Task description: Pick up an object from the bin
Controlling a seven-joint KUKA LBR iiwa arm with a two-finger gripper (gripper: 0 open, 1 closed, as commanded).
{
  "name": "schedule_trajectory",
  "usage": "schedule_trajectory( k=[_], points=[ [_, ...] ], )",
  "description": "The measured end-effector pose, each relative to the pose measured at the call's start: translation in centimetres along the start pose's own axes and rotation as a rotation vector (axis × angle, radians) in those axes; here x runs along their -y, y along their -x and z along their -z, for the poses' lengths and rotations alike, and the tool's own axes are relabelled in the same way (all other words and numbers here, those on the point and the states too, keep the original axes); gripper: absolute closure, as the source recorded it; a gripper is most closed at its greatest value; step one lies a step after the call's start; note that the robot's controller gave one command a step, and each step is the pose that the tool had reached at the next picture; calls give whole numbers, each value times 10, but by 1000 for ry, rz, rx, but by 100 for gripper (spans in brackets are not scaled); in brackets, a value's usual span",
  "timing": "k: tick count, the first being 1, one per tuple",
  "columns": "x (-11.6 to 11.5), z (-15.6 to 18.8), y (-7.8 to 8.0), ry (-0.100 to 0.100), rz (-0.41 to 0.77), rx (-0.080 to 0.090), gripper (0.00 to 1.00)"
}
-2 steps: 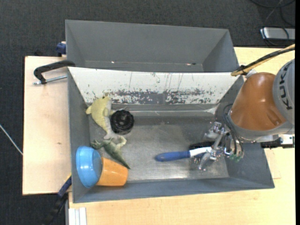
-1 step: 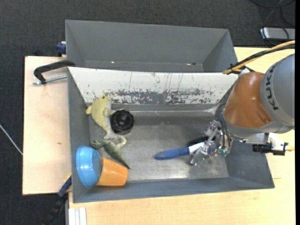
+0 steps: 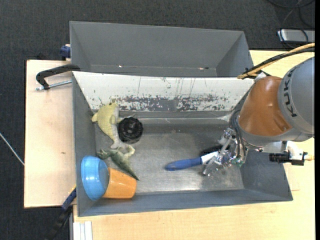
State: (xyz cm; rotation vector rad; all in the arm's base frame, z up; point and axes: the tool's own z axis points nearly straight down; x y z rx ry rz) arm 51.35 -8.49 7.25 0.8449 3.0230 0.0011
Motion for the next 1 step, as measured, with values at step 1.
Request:
schedule_trajectory(
  k=[1],
  points=[
    [0, 2, 3, 2, -1, 7, 100]
  ],
)
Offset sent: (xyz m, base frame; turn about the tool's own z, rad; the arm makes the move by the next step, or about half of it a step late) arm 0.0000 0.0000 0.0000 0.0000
